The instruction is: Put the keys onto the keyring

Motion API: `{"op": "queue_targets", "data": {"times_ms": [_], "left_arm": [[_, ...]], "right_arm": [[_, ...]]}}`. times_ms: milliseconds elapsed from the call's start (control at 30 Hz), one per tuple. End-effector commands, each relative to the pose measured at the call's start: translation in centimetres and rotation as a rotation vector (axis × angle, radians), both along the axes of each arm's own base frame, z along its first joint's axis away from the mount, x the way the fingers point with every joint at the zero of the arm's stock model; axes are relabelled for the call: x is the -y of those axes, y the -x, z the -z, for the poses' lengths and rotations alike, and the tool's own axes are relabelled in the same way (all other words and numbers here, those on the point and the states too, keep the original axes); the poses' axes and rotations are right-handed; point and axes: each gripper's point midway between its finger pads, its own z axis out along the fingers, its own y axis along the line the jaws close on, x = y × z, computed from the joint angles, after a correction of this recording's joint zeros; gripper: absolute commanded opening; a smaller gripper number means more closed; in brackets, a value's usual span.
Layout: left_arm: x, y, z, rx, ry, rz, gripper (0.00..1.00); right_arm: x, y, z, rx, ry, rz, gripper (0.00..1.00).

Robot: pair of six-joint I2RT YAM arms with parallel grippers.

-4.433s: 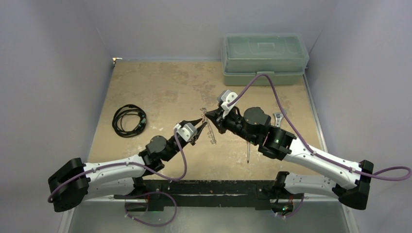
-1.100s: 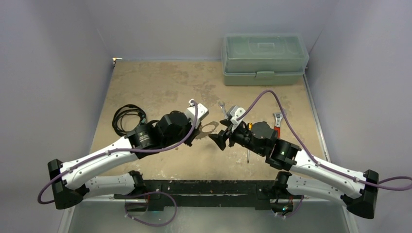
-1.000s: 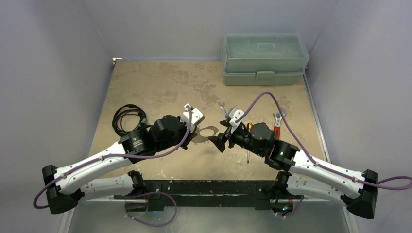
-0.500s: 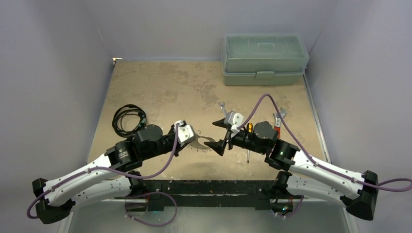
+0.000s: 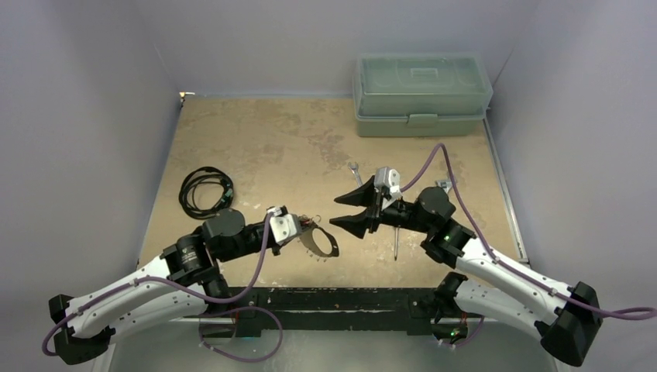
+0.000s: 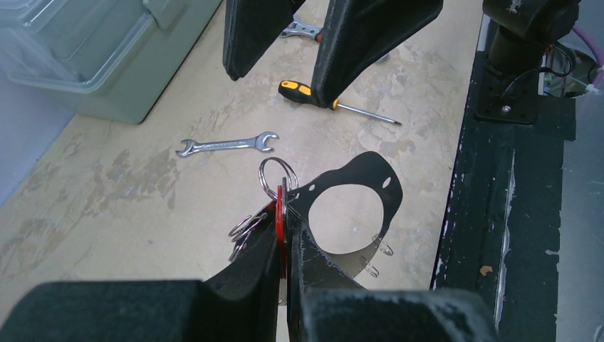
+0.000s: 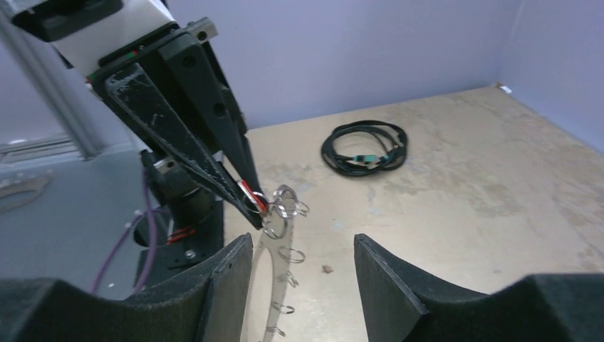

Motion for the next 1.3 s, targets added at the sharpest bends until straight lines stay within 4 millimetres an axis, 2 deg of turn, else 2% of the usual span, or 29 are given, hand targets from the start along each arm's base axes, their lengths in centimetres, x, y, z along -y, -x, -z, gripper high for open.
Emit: {"op": "queue_targets", "data": {"times_ms": [0, 167, 300, 400, 533, 600, 833, 967, 1267], "left_arm": [[0.8, 0.2, -2.1, 0.071, 0.082, 0.041, 0.0], [0.7, 0.1, -2.3, 0.072, 0.092, 0.03, 0.0], [0.7, 0.2, -2.4, 0.073, 0.107, 0.031, 0.0], [0.7, 0.2, -2.3, 0.072, 0.11, 0.033, 0.0], [0.7, 0.2, -2.4, 0.074, 0.116, 0.033, 0.0], [0.7, 0.2, -2.5, 0.074, 0.119, 0.033, 0.0], [0.9, 0.2, -2.4, 0.074, 0.121, 0.035, 0.0], [1.1, 0.1, -2.4, 0.076, 0.124, 0.035, 0.0], [1.2, 0.1, -2.5, 0.074, 0.126, 0.041, 0.0]], "right_arm": [[-0.9, 2.8, -1.1, -0.006, -0.065, -0.204, 0.55], [-1.3, 3.7, -1.0, -0.018, -0.071, -0.275, 0.51], [-1.7, 3.3, -0.3, -0.047, -0.06, -0.276, 0.48], [-2.0, 2.5, 0.1, -0.059, -0.064, -0.243, 0.46], [-1.4, 0.2, 0.0, -0.088, -0.108, -0.153, 0.46], [-1.3, -0.1, 0.0, -0.103, -0.122, -0.166, 0.45], [-1.8, 1.5, 0.2, -0.131, -0.137, -0.296, 0.39], [-1.7, 2.8, 0.0, -0.127, -0.153, -0.362, 0.39], [-1.9, 3.0, 0.2, -0.156, -0.16, -0.4, 0.34]]}}
